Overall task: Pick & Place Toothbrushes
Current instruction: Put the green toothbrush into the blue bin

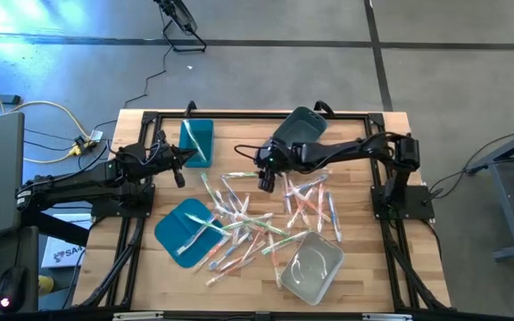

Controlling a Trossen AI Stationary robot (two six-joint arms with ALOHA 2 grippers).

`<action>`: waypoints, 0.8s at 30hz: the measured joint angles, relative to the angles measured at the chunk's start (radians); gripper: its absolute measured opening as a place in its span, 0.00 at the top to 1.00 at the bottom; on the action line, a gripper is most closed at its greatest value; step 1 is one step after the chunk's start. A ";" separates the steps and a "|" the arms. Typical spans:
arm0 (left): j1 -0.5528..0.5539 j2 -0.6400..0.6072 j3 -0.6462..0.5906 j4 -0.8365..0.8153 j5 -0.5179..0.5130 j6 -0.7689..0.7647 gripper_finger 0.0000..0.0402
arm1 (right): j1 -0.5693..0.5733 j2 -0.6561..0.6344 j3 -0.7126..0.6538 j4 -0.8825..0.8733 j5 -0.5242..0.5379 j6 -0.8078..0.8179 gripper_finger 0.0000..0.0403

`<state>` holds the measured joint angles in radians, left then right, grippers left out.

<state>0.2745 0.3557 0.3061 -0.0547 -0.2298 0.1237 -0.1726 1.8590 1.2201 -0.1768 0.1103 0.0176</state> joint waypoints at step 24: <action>0.000 0.000 0.000 -0.002 0.003 0.000 1.00 | -0.041 0.127 -0.010 0.030 -0.040 0.042 0.55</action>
<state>0.2747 0.3557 0.3061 -0.0562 -0.2267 0.1234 -0.2135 1.9858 1.2104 -0.1466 0.0701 0.0597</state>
